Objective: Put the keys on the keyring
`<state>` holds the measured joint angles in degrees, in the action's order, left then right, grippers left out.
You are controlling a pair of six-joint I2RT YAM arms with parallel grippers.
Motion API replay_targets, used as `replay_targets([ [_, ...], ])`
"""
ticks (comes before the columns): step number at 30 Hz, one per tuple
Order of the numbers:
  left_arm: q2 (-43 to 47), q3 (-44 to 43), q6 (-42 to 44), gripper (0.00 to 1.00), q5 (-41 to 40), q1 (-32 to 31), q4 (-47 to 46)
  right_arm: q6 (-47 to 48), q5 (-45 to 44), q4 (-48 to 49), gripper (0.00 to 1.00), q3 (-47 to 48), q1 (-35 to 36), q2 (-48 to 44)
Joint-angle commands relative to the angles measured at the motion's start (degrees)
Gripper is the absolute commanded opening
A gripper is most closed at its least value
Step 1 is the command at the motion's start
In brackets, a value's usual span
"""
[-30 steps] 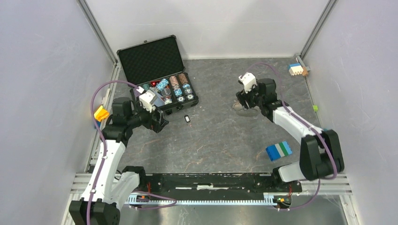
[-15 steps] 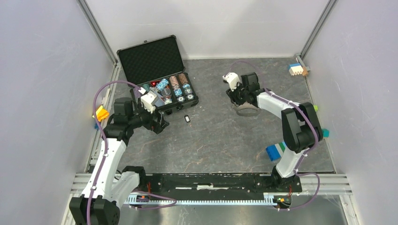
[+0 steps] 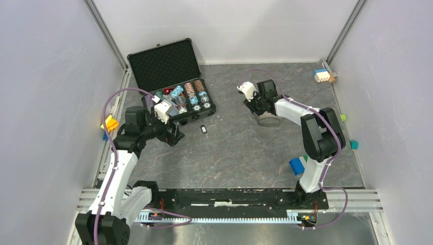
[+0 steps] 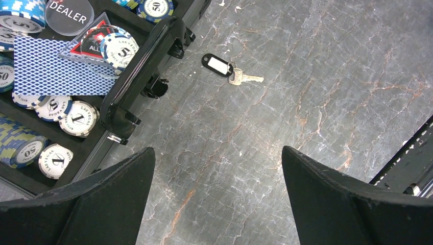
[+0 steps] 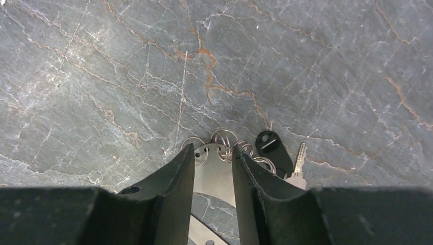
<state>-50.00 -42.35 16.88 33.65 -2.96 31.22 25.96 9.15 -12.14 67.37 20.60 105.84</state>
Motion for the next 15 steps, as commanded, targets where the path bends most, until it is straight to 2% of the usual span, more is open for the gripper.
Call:
replay_targets([
  [1,0.03,0.2,2.42,1.0,2.04,-0.29,-0.45,1.53,-1.72,0.54,0.38,2.93,0.54,0.39],
  [10,0.14,0.38,2.43,1.0,2.25,-0.35,-0.37,2.52,-2.84,0.05,0.35,4.01,0.49,3.22],
  [15,0.41,0.51,2.4,1.0,2.47,-0.32,-0.37,2.69,-3.19,-0.08,0.28,3.72,0.5,3.8],
])
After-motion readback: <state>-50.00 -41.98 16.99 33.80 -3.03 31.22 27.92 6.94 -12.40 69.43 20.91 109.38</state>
